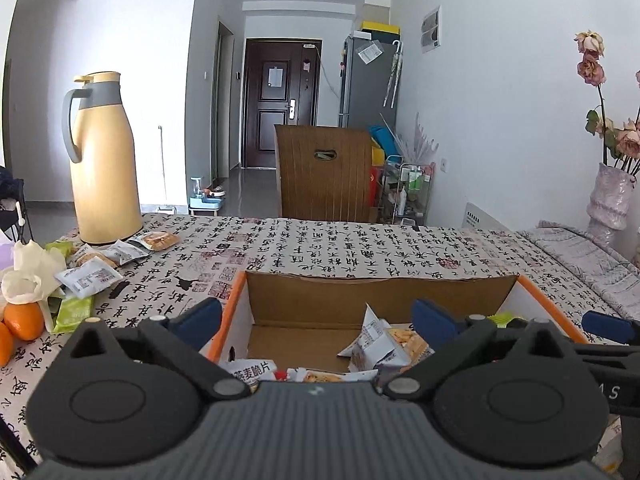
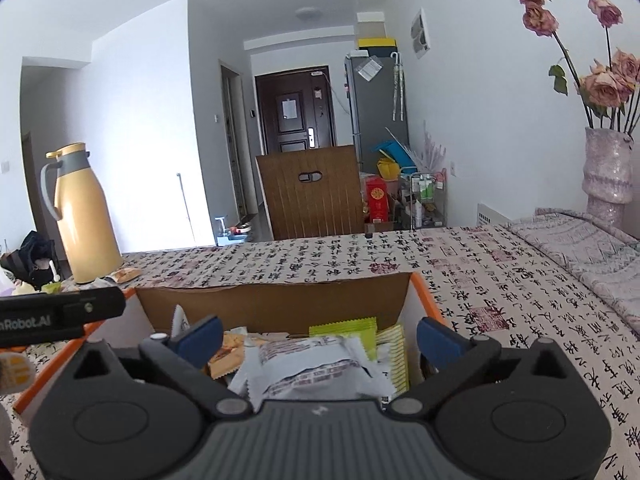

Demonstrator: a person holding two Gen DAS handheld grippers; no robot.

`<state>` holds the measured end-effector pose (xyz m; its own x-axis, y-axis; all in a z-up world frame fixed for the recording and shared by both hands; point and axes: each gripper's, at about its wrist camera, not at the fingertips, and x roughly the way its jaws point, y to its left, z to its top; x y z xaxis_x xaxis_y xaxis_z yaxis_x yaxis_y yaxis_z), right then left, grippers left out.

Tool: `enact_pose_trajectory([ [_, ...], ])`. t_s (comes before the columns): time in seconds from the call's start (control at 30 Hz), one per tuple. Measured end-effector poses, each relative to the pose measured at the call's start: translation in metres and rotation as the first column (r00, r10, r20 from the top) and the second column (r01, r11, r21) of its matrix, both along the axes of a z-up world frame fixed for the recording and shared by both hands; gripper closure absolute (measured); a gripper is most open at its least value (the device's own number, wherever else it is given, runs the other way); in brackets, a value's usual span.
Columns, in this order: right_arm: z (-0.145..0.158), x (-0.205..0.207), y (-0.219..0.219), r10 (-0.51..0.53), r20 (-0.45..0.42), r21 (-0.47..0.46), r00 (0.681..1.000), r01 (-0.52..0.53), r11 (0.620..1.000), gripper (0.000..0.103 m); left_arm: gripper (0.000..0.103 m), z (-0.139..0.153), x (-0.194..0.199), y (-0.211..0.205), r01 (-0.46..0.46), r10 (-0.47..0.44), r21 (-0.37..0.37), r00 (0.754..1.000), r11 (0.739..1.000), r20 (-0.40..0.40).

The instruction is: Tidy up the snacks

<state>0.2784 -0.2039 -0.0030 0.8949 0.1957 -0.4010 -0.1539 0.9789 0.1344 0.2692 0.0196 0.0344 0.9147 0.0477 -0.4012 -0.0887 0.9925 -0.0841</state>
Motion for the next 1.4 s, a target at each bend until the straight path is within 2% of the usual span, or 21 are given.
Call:
enact_pose_trajectory([
  [0.37,0.014,-0.013,-0.002,-0.011,0.019,-0.008,1.000,0.011,1.000,0.000,0.000,0.023,-0.024,-0.003,-0.019,0.019,0.010,0.998,1.000,0.054],
  [0.7,0.022,-0.067,-0.010,0.004,0.026,-0.018,1.000,-0.004,1.000,0.000,0.000,0.033,-0.083,-0.001,0.004,-0.006,0.034,0.997,0.999,0.076],
  [1.03,0.017,-0.143,-0.025,0.026,0.014,-0.035,1.000,-0.026,0.999,0.000,0.000,0.016,-0.151,0.004,0.009,-0.011,0.040,0.998,0.999,0.054],
  [1.4,-0.008,-0.197,-0.030,0.051,-0.063,-0.036,0.997,-0.053,0.998,0.000,0.000,-0.030,-0.192,0.001,0.070,-0.067,0.032,0.994,0.997,-0.081],
])
